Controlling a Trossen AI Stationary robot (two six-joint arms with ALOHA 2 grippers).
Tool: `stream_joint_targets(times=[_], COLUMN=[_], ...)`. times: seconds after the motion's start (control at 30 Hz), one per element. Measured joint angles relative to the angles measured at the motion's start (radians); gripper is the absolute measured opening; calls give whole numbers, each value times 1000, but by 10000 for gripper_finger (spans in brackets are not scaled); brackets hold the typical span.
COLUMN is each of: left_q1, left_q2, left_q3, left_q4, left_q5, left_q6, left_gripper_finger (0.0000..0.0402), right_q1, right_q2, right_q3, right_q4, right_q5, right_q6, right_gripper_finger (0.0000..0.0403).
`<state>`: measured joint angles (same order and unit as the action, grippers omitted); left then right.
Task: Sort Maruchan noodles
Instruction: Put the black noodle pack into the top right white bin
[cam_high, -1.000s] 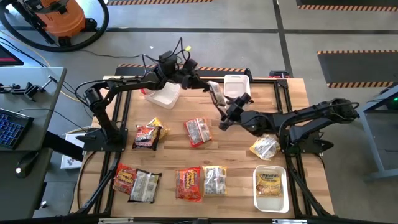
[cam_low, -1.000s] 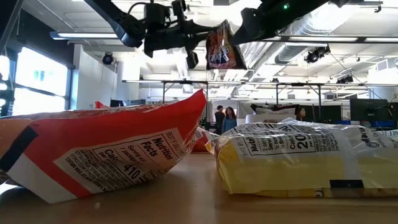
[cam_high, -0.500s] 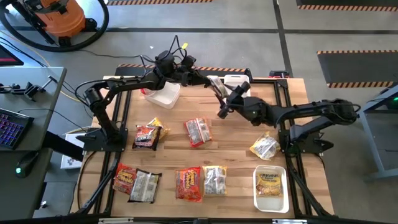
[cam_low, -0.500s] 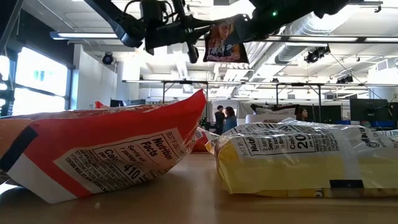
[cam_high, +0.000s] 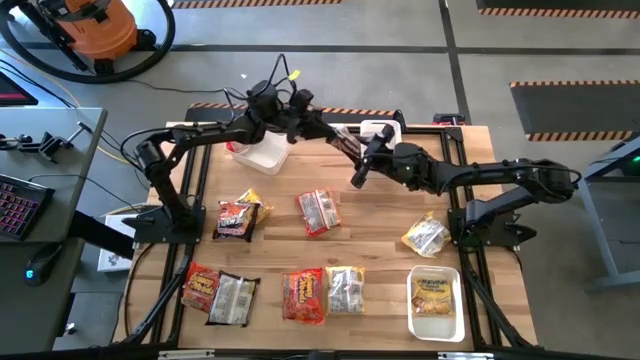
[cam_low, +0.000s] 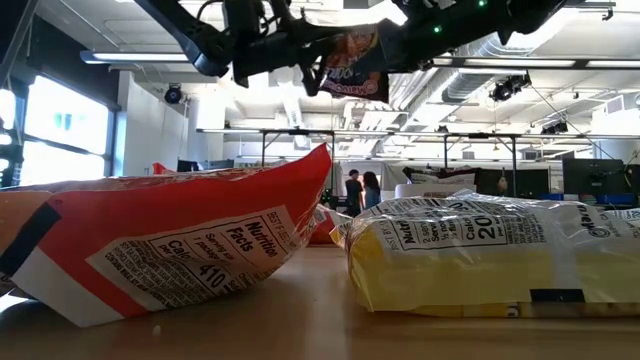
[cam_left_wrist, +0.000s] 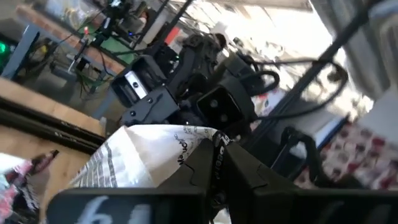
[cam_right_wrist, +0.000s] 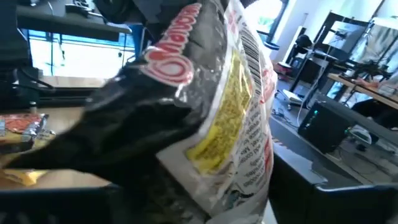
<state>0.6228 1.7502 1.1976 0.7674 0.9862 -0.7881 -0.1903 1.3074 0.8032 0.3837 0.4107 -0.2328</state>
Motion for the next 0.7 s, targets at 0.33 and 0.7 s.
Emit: stream_joint_targets(times=[0.33,0.7], left_q1=[88,32], left_q2=[-102,-295], left_q3=[-6,-170], left_q4=[-32,-499], left_q5=[47,-307], left_q6=[394,1152], left_gripper_finger=[90,139], right_q1=[-16,-208], right_q2=[-67,-197], right_q3=[0,0], right_q4=[-38,-151], right_q5=[-26,-374], right_q6=[83,530], right_gripper_finger=[94,83])
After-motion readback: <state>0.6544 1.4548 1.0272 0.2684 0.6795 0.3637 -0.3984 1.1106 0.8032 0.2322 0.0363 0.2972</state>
